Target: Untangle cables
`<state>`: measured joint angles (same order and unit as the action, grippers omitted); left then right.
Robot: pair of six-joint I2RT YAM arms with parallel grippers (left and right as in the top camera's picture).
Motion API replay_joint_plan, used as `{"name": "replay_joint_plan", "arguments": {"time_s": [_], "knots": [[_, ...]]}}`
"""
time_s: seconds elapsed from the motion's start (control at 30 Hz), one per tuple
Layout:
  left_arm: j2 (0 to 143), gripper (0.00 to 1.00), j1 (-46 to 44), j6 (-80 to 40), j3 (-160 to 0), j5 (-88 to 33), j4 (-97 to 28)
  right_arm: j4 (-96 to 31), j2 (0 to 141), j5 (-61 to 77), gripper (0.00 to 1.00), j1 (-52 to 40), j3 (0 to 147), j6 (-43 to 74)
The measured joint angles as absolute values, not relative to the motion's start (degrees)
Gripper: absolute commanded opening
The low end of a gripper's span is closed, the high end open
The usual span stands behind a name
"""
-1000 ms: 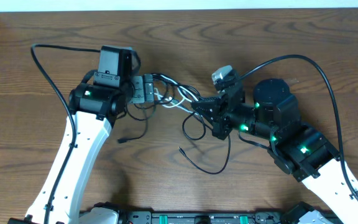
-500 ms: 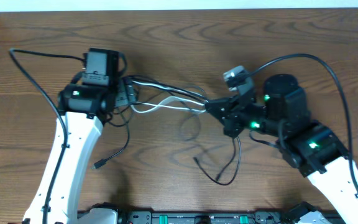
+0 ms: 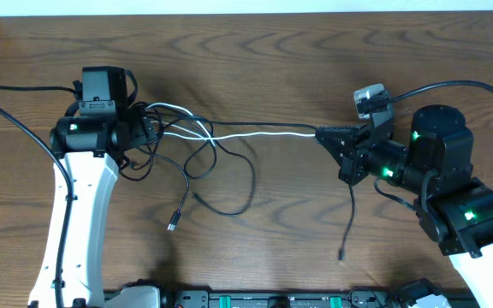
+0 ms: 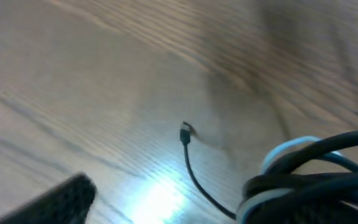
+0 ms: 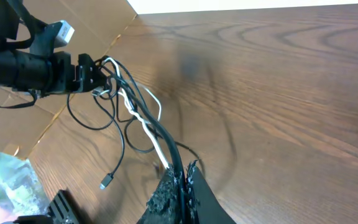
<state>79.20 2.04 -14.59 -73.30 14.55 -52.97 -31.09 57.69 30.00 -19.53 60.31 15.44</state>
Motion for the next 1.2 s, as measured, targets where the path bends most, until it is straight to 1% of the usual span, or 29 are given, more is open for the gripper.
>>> {"name": "replay_joint_plan", "arguments": {"time_s": [0.07,0.1,0.13,0.17,0.4,0.53,0.57,0.67,0.7,0.73,0.8,0.83,0.9,0.93,1.2], "knots": [[79.2,0.51,2.22,-13.37,-73.3,11.6,-52.05,-31.35,57.69,29.93,0.05,-19.49,60.31,15.42],[79.2,0.39,2.24,-12.6,-73.3,10.07,-51.75,-31.55,57.69,29.93,0.07,-19.49,60.31,15.4],[79.2,0.22,2.28,-11.68,-73.3,8.47,-51.37,-31.7,57.69,29.87,0.07,-19.46,60.31,15.35],[79.2,0.08,2.28,-11.05,-73.3,6.79,-51.0,-31.9,57.69,29.78,0.08,-19.4,60.31,15.25],[79.2,0.08,2.46,-7.25,-73.3,-2.9,-49.65,-32.14,57.67,29.08,0.06,-19.29,60.31,15.25],[79.2,0.08,2.5,-5.91,-73.3,-7.16,-49.01,-32.34,57.67,28.86,0.07,-19.22,60.31,15.25],[79.2,0.08,2.5,-5.74,-73.3,-7.73,-48.95,-32.4,57.67,28.84,0.1,-19.22,60.31,15.25],[79.2,0.08,2.55,-5.58,-73.3,-10.04,-48.77,-32.8,57.67,28.67,0.29,-19.22,60.31,14.92],[79.2,0.08,2.55,-5.52,-73.3,-10.9,-48.64,-32.86,57.67,28.62,0.45,-19.2,60.31,15.0],[79.2,0.08,2.52,-5.5,-73.3,-11.88,-48.51,-32.91,57.67,28.6,0.57,-19.2,60.31,14.85],[79.2,0.08,2.55,-5.13,-73.3,-14.52,-47.92,-33.01,57.67,28.56,0.72,-19.2,60.31,14.52],[79.2,0.08,2.57,-4.62,-73.3,-16.32,-47.48,-33.01,57.67,28.49,0.83,-19.2,60.31,14.48],[79.2,0.08,2.59,-3.79,-73.3,-20.6,-46.61,-33.04,57.74,28.53,0.96,-19.2,60.31,13.28],[79.2,0.08,2.59,-3.27,-73.3,-22.74,-46.17,-33.08,57.84,28.47,0.99,-19.18,60.31,12.95],[79.22,0.08,2.09,3.03,-73.3,-47.18,-43.57,-32.62,64.97,28.53,0.99,-19.2,60.36,10.09]]}}
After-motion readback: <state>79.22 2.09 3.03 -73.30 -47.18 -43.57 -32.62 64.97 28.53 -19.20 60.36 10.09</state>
